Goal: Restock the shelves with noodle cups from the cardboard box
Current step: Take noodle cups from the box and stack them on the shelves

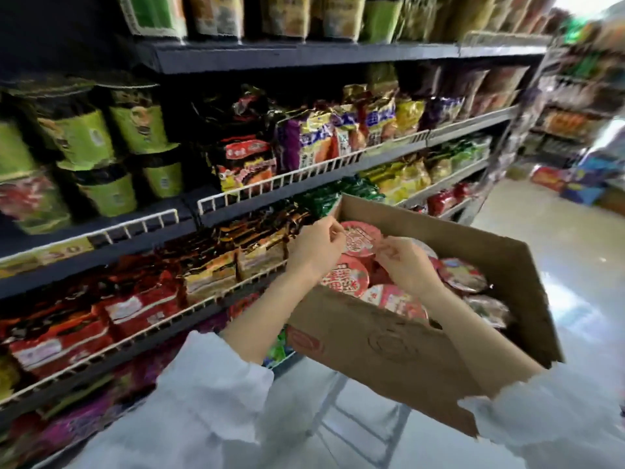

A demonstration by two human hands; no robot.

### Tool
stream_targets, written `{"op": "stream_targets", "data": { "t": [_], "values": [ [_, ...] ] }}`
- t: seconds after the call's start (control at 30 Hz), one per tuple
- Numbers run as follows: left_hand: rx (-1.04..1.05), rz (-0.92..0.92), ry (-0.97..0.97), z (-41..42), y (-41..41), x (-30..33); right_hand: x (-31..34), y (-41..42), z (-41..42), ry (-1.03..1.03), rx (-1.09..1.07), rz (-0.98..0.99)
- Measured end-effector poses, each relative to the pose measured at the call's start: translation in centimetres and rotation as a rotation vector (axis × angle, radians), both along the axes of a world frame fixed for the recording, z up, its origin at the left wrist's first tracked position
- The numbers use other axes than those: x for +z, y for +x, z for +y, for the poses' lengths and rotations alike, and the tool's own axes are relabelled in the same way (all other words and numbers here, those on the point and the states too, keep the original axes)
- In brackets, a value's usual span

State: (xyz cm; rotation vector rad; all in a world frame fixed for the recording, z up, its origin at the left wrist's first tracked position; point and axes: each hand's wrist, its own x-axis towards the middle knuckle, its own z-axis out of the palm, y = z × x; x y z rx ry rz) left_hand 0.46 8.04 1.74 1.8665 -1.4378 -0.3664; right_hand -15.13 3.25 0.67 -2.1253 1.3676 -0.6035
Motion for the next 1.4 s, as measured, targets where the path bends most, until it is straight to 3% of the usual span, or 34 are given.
{"op": "stream_targets", "data": {
  "t": [0.1, 0.3, 0.6, 0.7, 0.83, 1.03, 1.2, 1.4],
  "values": [
    [-0.187, -0.076, 0.097, -5.0, -6.7, -1.4, -0.7, -7.2, -3.4, 0.112, -0.081, 0.158],
    [-0.502, -0.261, 0.402, -14.2, -16.8, -6.7, -2.9, -17.2, -11.1, 0.141, 0.026, 0.497],
    [-0.626, -0.595, 0.743, -18.0, -19.8, -14.1, -9.8, -19.5, -16.1, 0.408, 0.141, 0.85],
    [-0.646, -0.638, 0.714, -18.0, -19.5, -14.7, -10.7, -19.6, -16.5, 0.4, 0.103, 0.904],
    [-0.611, -0.438, 0.587, -17.8, -20.5, -13.8, -11.1, -19.5, -16.7, 0.394, 0.118, 0.898],
    [-0.71, 0.059, 1.114, -17.1, -21.8, -13.7, -10.8, -19.6, -16.5, 0.376, 0.211, 0.91],
    [-0.787, 0.147, 1.169, -16.0, -21.9, -14.6, -10.7, -19.9, -16.1, 0.381, 0.179, 0.878],
    [-0.79, 0.149, 1.036, -15.6, -19.6, -13.3, -9.8, -20.3, -15.0, 0.335, 0.082, 0.818]
  ]
}}
